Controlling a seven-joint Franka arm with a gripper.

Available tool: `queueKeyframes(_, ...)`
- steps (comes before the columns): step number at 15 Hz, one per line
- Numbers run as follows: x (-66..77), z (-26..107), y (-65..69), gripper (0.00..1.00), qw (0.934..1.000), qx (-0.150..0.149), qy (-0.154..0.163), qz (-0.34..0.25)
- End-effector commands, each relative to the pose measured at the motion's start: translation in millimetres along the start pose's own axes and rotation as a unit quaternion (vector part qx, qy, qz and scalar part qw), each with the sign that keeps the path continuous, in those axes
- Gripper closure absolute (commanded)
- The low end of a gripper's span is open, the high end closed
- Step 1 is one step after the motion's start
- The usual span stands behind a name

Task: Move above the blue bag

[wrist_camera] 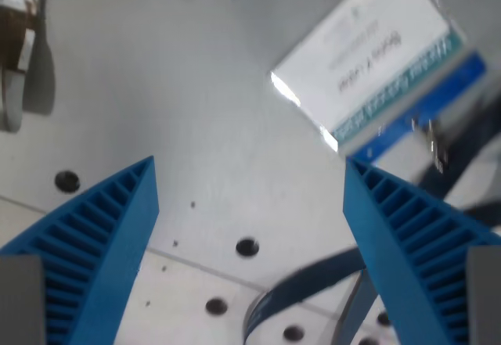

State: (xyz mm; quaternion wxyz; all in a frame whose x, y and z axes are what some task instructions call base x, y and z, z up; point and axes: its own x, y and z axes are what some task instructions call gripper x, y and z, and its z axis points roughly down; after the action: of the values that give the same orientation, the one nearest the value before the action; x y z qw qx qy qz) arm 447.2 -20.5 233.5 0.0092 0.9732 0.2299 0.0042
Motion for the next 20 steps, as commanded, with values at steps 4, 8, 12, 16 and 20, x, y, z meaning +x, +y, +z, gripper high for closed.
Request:
queueKeyframes(4,32.7,15.1,-3.4,0.00,0.9859,0.029,0.015,-0.164)
queueKeyframes(8,53.1,26.9,-7.8,0.00,0.9772,0.030,0.022,-0.209)
queueKeyframes(12,73.6,38.3,-11.7,0.00,0.9686,0.030,0.029,-0.245)
queueKeyframes(16,91.8,48.9,-14.1,0.00,0.9621,0.030,0.034,-0.269)
queueKeyframes(20,106.3,57.4,-14.9,0.00,0.9591,0.028,0.038,-0.279)
